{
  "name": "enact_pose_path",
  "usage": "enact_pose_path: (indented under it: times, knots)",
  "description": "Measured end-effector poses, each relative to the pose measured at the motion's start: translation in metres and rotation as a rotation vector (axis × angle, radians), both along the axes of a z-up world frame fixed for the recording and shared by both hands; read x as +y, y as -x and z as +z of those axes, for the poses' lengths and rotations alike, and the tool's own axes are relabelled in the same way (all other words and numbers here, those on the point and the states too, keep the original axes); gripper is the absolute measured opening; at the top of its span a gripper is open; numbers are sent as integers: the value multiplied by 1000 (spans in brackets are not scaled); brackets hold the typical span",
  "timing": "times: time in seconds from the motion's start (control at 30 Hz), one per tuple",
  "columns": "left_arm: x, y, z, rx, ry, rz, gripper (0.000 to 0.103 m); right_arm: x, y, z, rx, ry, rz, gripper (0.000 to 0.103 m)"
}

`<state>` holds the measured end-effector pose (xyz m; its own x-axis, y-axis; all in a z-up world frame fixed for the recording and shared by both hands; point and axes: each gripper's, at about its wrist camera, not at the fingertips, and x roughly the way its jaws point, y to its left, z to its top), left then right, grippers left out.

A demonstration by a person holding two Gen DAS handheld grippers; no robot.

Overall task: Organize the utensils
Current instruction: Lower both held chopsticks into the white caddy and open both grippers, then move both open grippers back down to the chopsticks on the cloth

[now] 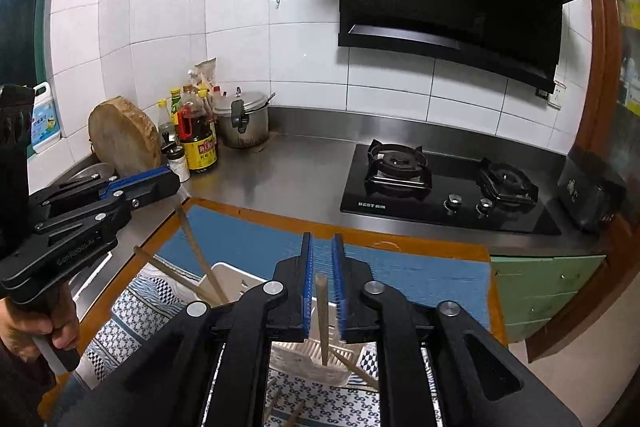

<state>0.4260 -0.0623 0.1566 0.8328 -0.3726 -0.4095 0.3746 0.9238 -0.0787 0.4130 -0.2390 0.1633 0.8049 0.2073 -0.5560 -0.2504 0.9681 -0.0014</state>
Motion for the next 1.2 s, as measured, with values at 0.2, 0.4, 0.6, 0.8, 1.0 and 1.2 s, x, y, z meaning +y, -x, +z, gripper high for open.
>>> enact_pose_path:
  times: [0.2, 0.4, 0.6, 0.8, 1.0, 1.2]
  knots:
    - [7, 27, 10, -22, 3, 2, 11, -1, 32, 11, -38, 13, -2, 28]
    - [23, 74, -1, -9, 17, 7, 14, 2, 83, -4, -23, 28, 15, 32]
    - [43, 124, -45, 75, 56, 4, 14, 9, 139, -56, 73, 17, 48, 32]
    - [55, 162, -97, 160, 45, 18, 14, 22, 185, -109, 167, 6, 61, 32]
    - [62, 188, -140, 224, 37, 23, 14, 39, 217, -159, 269, -26, 63, 28]
    - [64, 205, -167, 258, 7, 34, 14, 50, 233, -201, 359, -106, 40, 25]
